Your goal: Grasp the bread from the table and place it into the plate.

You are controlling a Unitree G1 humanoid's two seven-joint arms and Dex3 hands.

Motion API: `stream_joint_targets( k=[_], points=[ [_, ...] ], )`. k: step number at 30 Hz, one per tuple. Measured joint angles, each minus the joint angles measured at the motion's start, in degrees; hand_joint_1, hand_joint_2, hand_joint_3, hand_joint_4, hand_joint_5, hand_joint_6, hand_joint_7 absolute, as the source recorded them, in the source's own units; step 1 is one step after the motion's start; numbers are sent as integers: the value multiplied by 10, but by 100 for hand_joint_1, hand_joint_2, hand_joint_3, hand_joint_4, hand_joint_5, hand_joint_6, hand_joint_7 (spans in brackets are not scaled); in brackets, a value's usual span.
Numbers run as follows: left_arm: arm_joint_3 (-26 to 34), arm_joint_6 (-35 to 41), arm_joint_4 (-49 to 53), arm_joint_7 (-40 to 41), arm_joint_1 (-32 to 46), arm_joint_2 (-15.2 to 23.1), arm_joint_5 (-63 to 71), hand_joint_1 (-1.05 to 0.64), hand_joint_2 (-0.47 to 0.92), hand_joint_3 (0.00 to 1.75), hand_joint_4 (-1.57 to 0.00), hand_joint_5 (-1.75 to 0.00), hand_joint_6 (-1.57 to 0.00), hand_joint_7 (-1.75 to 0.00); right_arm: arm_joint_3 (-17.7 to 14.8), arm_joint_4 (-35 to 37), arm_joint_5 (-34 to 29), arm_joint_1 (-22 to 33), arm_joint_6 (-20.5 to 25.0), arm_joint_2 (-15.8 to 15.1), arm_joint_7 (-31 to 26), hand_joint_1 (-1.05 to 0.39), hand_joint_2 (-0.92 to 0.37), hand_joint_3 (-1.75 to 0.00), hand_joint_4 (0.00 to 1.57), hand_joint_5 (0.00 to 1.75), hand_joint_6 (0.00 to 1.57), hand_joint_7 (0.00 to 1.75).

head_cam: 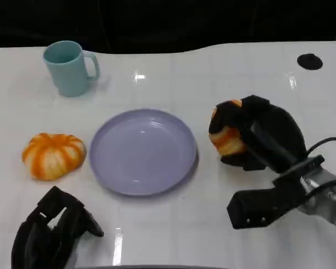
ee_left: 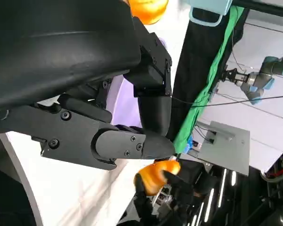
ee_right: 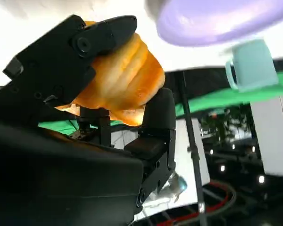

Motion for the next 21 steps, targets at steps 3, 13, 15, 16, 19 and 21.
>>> stream_joint_targets(
  k=[3, 13, 15, 16, 19, 21],
  points=[
    [0, 1, 0, 0, 0, 0, 0, -58, 92, 24, -65, -175, -52, -153, -16, -15, 18, -14, -16, 5, 18, -3, -50, -90, 86, 175, 67, 172],
    [-3, 1, -1, 0, 0, 0, 2, -59, 92, 24, -64, -175, -50, -154, -30, -35, 39, -50, -24, 67, 82, 1, -33, -114, 89, 175, 85, 152],
    [-5, 1, -1, 0, 0, -1, 2, -59, 92, 25, -64, -175, -51, -154, -33, -35, 41, -61, -21, 75, 104, 1, -35, -108, 88, 175, 84, 153],
    [-5, 0, -1, 0, 0, -1, 2, -59, 92, 25, -64, -175, -51, -154, -34, -34, 41, -66, -19, 78, 116, 1, -35, -106, 88, 175, 83, 153],
    [-6, -1, -1, 0, 0, -1, 2, -59, 92, 25, -64, -175, -51, -154, -34, -32, 42, -78, -17, 90, 150, -2, -41, -94, 86, 175, 74, 165],
    [-6, -1, 0, 0, 0, -1, 2, -59, 92, 25, -64, -175, -51, -154, -33, -22, 42, -86, -14, 102, 172, -5, -48, -82, 85, 175, 69, 169]
  ],
)
